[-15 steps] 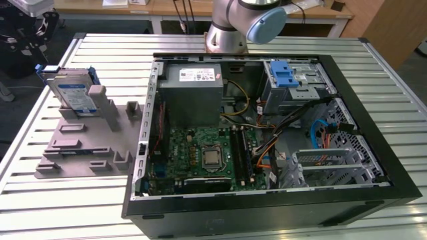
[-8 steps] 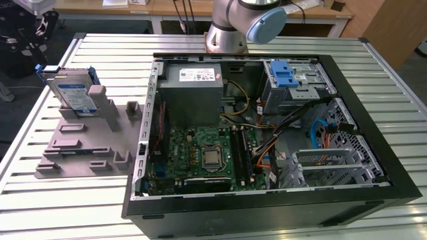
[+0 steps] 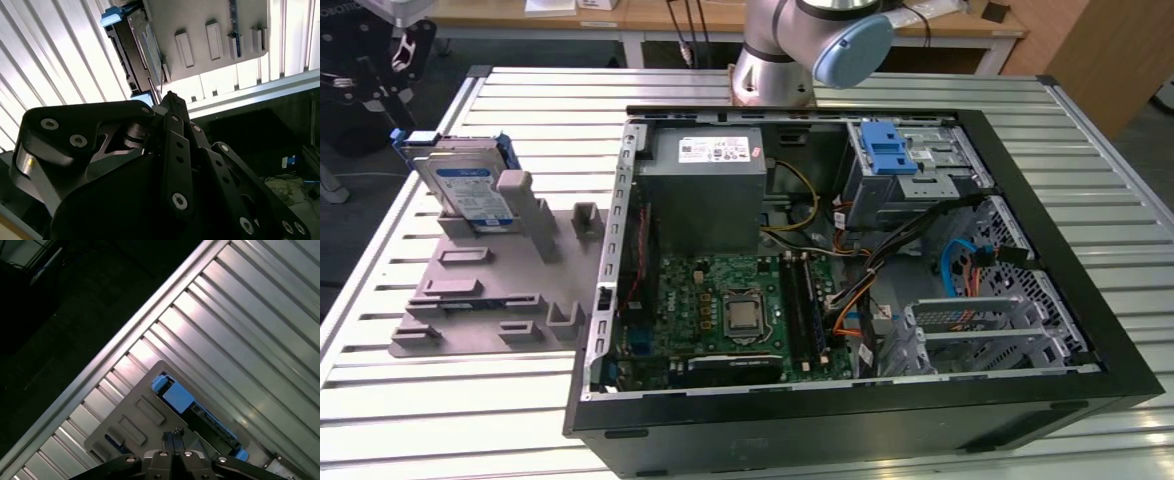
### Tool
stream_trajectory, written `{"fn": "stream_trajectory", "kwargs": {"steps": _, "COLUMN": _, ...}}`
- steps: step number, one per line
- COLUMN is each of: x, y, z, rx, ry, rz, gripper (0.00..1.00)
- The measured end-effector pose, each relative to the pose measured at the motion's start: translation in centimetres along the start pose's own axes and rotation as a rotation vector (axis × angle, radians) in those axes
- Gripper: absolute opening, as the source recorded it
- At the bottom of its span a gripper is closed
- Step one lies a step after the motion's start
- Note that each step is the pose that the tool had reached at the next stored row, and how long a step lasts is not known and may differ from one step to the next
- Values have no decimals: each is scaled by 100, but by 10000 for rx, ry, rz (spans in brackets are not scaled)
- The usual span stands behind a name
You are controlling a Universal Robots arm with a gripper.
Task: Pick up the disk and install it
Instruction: 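Pick up the disk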
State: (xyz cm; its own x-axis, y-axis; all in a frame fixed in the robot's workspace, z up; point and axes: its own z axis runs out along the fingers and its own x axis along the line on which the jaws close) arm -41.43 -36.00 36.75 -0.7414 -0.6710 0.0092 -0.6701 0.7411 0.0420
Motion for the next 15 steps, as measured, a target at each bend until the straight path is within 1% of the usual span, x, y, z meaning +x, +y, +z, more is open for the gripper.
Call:
{"fn": "stream_trajectory", "kwargs": {"steps": 7, "x": 0, "y": 0, "z": 0, "rx": 8, "ry": 37, "rz": -861, "gripper": 11}}
{"fn": "stream_trajectory", "kwargs": {"steps": 15, "x": 0, "y": 0, "z": 0, "rx": 15, "ry": 71, "rz": -1669, "gripper": 11}}
